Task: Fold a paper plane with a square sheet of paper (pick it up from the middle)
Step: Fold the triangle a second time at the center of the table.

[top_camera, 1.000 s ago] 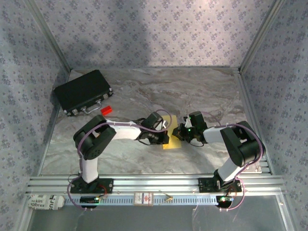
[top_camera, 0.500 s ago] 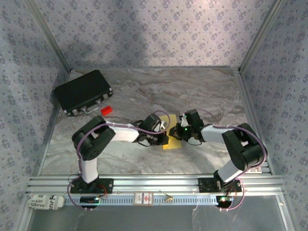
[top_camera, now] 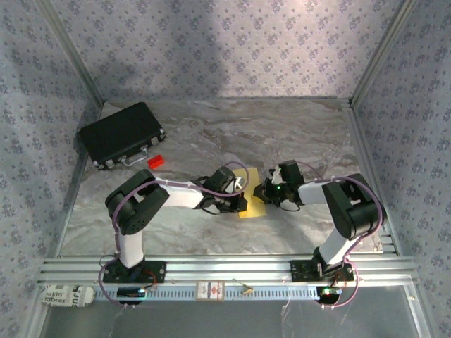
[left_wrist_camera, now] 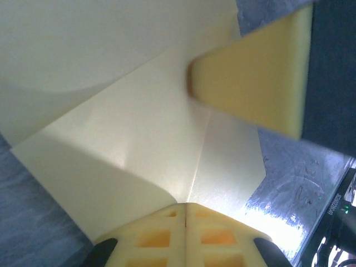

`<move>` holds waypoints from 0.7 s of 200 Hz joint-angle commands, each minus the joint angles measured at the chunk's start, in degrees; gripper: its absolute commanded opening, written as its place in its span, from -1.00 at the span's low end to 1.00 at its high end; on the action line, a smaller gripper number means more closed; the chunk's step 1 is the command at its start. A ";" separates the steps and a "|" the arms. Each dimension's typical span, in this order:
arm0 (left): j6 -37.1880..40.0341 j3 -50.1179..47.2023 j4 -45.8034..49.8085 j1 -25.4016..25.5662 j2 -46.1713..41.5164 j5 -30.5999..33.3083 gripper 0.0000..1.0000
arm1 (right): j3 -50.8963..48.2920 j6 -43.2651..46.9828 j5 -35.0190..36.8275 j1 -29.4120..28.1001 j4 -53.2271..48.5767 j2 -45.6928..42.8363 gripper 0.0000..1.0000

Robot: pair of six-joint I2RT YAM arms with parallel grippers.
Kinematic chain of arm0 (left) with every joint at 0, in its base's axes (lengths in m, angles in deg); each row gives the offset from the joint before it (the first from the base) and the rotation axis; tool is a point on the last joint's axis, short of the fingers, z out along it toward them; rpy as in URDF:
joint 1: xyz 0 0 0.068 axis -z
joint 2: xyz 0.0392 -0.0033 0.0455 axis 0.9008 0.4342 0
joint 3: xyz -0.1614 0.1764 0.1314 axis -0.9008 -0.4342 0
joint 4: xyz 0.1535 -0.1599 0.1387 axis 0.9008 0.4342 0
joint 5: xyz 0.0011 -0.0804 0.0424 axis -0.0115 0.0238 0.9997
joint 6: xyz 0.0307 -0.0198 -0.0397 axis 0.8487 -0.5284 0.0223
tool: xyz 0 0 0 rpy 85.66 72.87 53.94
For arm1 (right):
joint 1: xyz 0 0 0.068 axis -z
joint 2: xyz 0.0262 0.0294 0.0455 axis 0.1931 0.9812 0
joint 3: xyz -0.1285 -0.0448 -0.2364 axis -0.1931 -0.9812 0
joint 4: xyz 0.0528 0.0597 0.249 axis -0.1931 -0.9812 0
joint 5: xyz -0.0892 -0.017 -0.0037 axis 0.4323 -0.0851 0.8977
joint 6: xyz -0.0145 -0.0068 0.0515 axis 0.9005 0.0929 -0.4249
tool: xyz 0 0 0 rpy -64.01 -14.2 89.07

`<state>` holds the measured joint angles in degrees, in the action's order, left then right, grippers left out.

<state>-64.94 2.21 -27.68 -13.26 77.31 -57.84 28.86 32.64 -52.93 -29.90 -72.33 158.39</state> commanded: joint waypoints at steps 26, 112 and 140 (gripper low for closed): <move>0.88 -2.59 6.62 -0.03 2.45 1.41 -1.00 | 2.02 0.84 3.68 5.39 -0.60 3.04 -1.00; 0.71 -2.09 6.47 -0.03 2.12 1.50 -1.00 | 3.51 0.35 2.12 2.75 -1.54 -4.01 -1.00; 0.65 -1.67 6.54 -0.02 1.90 1.49 -1.00 | 2.84 -0.06 1.96 -0.83 -1.82 -2.75 -1.00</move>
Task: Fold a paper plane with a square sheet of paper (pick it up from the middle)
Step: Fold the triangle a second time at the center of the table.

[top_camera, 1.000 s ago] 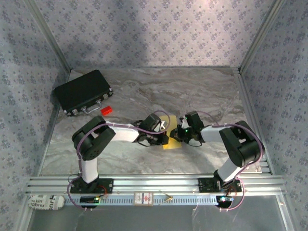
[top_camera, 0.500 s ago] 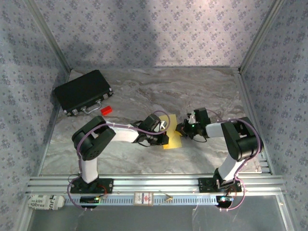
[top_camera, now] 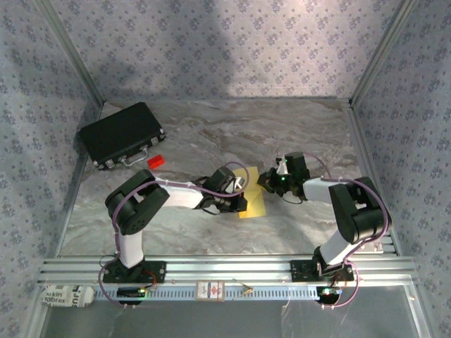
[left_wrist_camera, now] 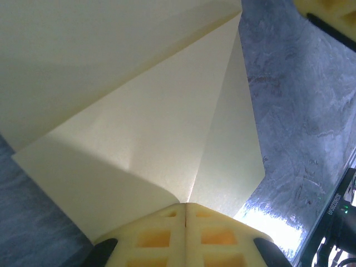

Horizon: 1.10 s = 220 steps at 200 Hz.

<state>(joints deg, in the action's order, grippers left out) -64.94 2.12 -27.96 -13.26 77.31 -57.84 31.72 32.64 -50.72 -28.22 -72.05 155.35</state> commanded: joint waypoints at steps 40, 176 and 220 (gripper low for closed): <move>0.49 -1.45 6.57 -0.03 0.91 1.68 -1.00 | -3.93 -0.69 2.77 -4.11 -2.11 0.52 -1.00; -0.01 -5.58 4.86 1.71 -2.85 -0.49 -1.00 | -4.28 -0.28 5.09 -3.34 -3.33 1.83 -1.00; -0.48 -6.37 6.40 1.91 -2.39 1.81 -1.00 | -3.24 0.68 1.35 -4.32 -2.95 -1.48 -1.00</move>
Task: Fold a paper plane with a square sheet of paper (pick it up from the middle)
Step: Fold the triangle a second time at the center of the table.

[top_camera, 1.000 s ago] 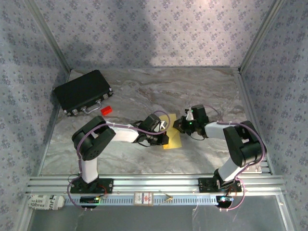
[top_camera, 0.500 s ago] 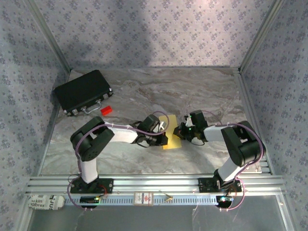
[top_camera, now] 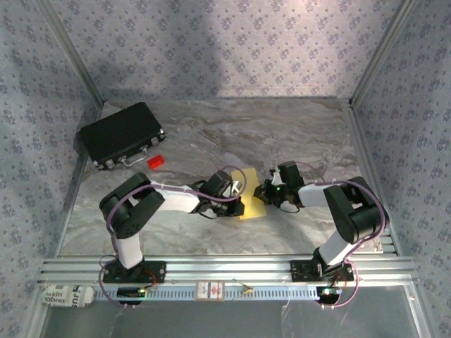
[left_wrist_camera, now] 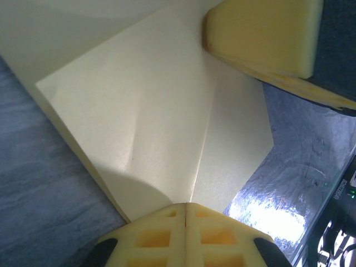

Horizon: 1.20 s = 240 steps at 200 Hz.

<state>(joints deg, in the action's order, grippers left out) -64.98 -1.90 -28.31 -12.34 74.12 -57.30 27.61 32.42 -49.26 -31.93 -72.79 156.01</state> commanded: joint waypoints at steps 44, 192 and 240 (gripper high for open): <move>-0.93 -2.37 6.26 1.04 1.03 2.01 -1.00 | -0.23 0.42 -0.34 -4.98 -2.97 -4.27 -1.00; -0.46 -2.43 6.90 0.65 1.42 2.27 -1.00 | -1.16 0.07 3.26 -2.41 -1.86 -1.44 -1.00; -0.39 -2.53 6.94 0.64 1.51 2.36 -1.00 | 0.77 0.49 2.21 2.18 -1.39 0.34 -1.00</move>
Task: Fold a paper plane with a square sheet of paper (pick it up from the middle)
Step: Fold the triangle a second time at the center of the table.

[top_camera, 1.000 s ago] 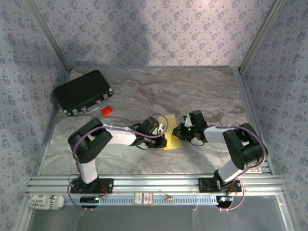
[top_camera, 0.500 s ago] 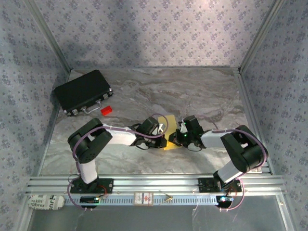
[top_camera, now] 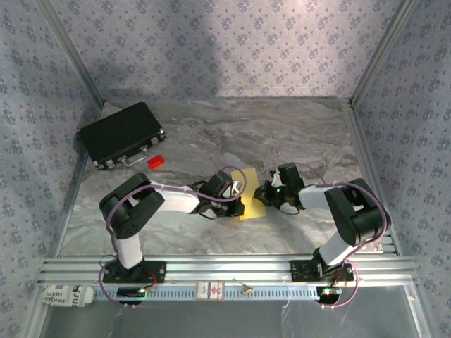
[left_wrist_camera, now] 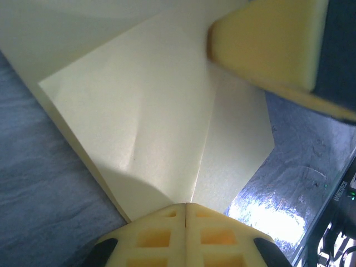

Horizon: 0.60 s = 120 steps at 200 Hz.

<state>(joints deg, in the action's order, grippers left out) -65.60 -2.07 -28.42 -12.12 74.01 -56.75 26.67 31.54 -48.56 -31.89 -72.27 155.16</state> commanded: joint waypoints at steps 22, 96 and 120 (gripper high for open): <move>0.63 -2.22 7.44 0.33 1.53 1.78 -1.00 | 2.24 1.60 0.62 2.78 -1.77 0.15 -1.00; 1.58 -1.32 8.14 -0.72 0.00 0.95 -1.00 | 2.04 1.94 -1.20 1.40 -0.52 2.35 -1.00; 1.49 -0.24 8.83 -0.92 -1.72 0.76 -0.99 | 1.86 2.68 1.45 1.33 -3.56 3.09 -1.00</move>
<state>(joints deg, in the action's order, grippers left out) -65.31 -2.07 -27.48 -12.52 73.60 -56.99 27.90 32.40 -50.11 -30.40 -71.78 157.03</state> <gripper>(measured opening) 0.045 0.052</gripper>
